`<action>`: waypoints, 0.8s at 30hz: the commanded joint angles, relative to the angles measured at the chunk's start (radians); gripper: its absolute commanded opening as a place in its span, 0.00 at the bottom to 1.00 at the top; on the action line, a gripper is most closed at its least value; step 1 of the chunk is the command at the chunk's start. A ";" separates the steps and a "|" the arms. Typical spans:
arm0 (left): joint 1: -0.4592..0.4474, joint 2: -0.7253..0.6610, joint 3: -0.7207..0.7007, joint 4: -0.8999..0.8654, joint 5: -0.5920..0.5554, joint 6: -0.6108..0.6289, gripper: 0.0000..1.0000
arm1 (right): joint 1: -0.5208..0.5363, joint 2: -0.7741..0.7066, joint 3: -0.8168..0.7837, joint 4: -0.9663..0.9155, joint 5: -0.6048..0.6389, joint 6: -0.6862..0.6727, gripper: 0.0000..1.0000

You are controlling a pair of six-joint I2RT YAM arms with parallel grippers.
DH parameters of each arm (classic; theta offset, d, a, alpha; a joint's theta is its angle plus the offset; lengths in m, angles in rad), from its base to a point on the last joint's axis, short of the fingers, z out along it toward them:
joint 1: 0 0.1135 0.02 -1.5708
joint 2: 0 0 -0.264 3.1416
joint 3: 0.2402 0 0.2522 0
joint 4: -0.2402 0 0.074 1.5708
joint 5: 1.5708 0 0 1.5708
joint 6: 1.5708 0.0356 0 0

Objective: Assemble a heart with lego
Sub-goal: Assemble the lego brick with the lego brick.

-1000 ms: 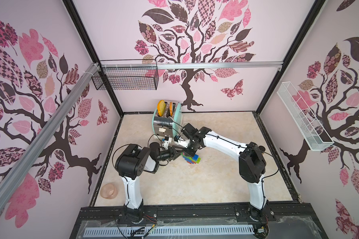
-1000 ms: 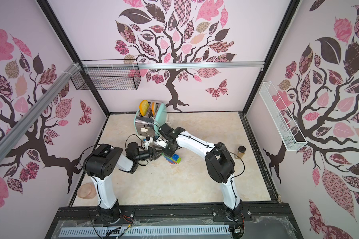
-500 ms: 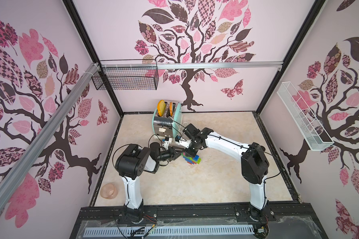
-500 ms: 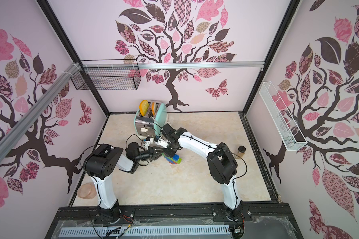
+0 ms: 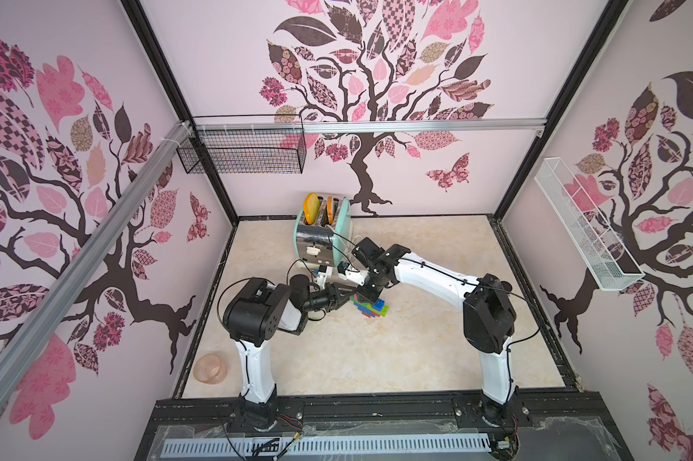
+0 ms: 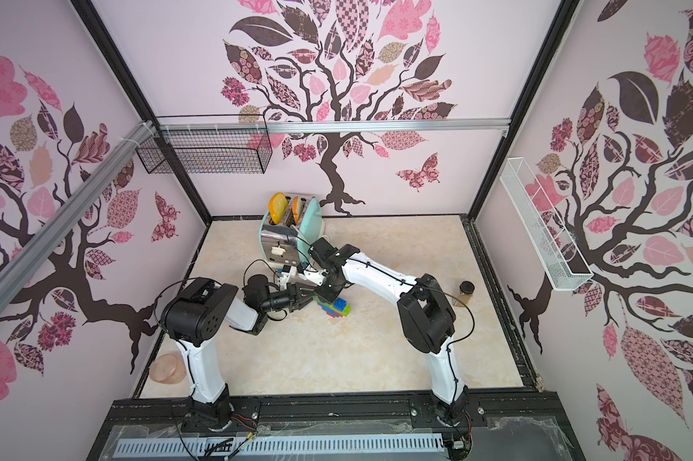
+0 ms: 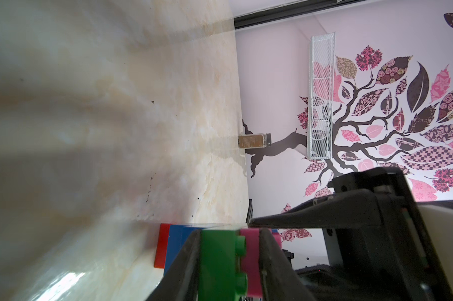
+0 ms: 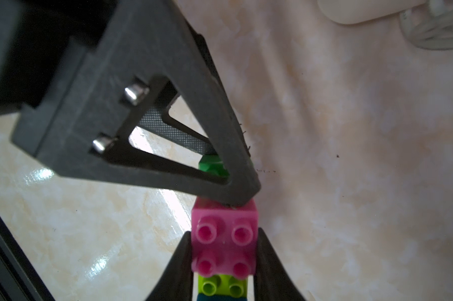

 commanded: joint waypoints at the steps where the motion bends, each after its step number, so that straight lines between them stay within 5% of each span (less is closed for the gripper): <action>1: -0.034 -0.028 0.017 0.097 0.058 0.021 0.39 | 0.019 0.092 -0.036 -0.068 -0.077 0.010 0.26; 11: -0.021 -0.026 0.009 0.097 0.049 0.018 0.45 | 0.006 0.032 -0.028 -0.016 -0.033 0.034 0.56; 24: 0.001 -0.009 0.005 0.097 0.040 0.014 0.49 | -0.010 -0.029 -0.104 -0.005 -0.024 0.055 0.59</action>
